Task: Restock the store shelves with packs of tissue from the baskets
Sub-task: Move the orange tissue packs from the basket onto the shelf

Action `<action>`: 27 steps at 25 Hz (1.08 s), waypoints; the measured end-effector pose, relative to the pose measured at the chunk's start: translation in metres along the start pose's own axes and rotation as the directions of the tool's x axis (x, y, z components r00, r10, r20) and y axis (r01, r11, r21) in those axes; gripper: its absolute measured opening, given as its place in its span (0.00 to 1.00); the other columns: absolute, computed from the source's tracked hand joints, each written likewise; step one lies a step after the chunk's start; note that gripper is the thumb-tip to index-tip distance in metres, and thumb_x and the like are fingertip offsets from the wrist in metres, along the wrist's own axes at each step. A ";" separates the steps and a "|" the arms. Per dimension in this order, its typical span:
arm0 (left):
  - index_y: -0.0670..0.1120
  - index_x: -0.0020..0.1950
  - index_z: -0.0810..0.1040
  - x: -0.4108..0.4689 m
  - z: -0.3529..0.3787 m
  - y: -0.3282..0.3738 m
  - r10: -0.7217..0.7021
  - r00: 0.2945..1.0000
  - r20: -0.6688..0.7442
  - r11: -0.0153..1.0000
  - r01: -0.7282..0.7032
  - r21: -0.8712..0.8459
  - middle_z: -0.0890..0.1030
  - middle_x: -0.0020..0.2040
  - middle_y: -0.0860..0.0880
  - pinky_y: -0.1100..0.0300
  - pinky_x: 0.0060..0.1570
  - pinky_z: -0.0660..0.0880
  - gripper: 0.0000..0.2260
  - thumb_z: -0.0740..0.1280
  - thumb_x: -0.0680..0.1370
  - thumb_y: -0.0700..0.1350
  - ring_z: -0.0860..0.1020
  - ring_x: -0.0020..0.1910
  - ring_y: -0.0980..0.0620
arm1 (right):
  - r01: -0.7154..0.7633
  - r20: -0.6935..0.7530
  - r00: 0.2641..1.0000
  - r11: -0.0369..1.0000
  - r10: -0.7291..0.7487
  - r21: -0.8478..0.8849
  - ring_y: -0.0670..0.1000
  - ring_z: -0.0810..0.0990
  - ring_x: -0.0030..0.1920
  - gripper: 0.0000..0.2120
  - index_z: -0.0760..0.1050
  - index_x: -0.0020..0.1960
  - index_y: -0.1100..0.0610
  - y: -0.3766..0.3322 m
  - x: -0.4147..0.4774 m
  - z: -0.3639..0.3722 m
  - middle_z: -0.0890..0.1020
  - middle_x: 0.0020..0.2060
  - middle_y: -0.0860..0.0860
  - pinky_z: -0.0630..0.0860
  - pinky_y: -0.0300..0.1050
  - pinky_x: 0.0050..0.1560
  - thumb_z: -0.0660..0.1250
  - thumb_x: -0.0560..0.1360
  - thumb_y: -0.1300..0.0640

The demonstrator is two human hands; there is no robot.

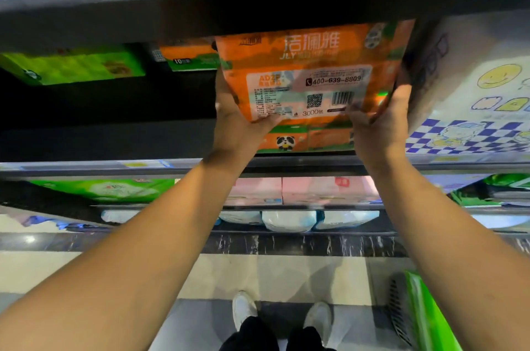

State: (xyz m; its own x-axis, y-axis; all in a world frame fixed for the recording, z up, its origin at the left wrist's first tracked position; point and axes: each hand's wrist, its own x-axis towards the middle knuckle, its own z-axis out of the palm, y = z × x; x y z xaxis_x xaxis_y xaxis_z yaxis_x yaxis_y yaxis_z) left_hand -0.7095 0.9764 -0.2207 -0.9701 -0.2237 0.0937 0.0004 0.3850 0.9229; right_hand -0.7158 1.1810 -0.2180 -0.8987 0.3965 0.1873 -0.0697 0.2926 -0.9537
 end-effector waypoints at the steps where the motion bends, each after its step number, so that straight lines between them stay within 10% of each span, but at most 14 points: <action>1: 0.61 0.68 0.50 -0.003 0.001 -0.003 -0.008 1.000 0.006 1.000 0.008 0.009 0.77 0.61 0.53 0.74 0.50 0.74 0.44 0.77 0.68 0.40 0.77 0.59 0.58 | 0.010 -0.012 1.000 1.000 -0.010 -0.014 0.48 0.77 0.54 0.32 0.62 0.64 0.47 0.007 0.000 0.001 0.75 0.58 0.55 0.77 0.38 0.54 0.69 0.67 0.70; 6: 0.61 0.65 0.59 -0.001 0.011 -0.017 -0.039 0.999 -0.003 0.999 0.039 -0.001 0.78 0.57 0.57 0.70 0.52 0.75 0.35 0.77 0.69 0.41 0.77 0.56 0.62 | 0.044 0.105 0.994 0.977 -0.022 -0.209 0.38 0.70 0.52 0.41 0.61 0.70 0.59 0.024 -0.006 -0.010 0.74 0.57 0.48 0.65 0.20 0.52 0.80 0.64 0.57; 10: 0.52 0.74 0.60 0.019 0.018 -0.026 -0.012 1.000 -0.008 1.000 0.012 -0.029 0.80 0.57 0.60 0.63 0.56 0.77 0.38 0.76 0.70 0.42 0.77 0.57 0.64 | 0.066 0.167 0.986 0.949 -0.014 -0.310 0.52 0.76 0.59 0.43 0.64 0.67 0.56 0.038 0.001 -0.007 0.76 0.60 0.51 0.76 0.51 0.58 0.81 0.60 0.45; 18: 0.59 0.75 0.51 0.062 0.050 -0.024 0.007 0.998 -0.056 0.999 -0.009 -0.035 0.76 0.54 0.62 0.75 0.46 0.71 0.42 0.74 0.72 0.38 0.75 0.56 0.61 | -0.073 0.061 0.989 0.799 0.137 -0.597 0.58 0.74 0.58 0.23 0.71 0.63 0.58 0.046 0.037 0.016 0.76 0.56 0.56 0.70 0.46 0.55 0.63 0.76 0.43; 21: 0.59 0.76 0.49 0.072 0.063 -0.029 0.040 0.997 -0.064 0.994 -0.046 -0.096 0.76 0.60 0.58 0.74 0.47 0.74 0.45 0.74 0.71 0.36 0.75 0.60 0.58 | 0.090 0.243 0.958 0.648 0.150 -0.756 0.60 0.78 0.55 0.15 0.75 0.57 0.63 0.039 0.031 0.020 0.80 0.50 0.59 0.70 0.45 0.53 0.57 0.82 0.53; 25: 0.63 0.75 0.50 0.082 0.071 -0.038 0.056 0.994 -0.091 0.991 -0.066 -0.113 0.76 0.63 0.55 0.48 0.62 0.74 0.46 0.75 0.69 0.39 0.75 0.63 0.53 | 0.330 0.257 0.944 0.639 -0.208 -0.695 0.59 0.81 0.47 0.10 0.77 0.54 0.60 0.042 0.031 0.035 0.82 0.44 0.56 0.74 0.47 0.50 0.60 0.80 0.56; 27: 0.65 0.74 0.48 0.086 0.073 -0.036 0.082 0.990 -0.118 0.994 -0.090 -0.068 0.71 0.69 0.52 0.46 0.65 0.71 0.47 0.75 0.67 0.43 0.72 0.66 0.51 | 0.237 0.379 0.920 0.633 0.097 -0.737 0.58 0.78 0.56 0.13 0.73 0.61 0.55 0.038 0.040 0.040 0.79 0.55 0.54 0.73 0.49 0.55 0.56 0.81 0.52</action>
State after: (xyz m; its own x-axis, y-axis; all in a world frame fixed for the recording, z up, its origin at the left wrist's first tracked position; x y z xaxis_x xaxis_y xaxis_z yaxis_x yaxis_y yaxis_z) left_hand -0.8111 1.0087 -0.2735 -0.9313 -0.2960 0.2122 0.1042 0.3417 0.9340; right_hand -0.7713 1.1731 -0.2560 -0.9979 0.0637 -0.0090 0.0622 0.9204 -0.3860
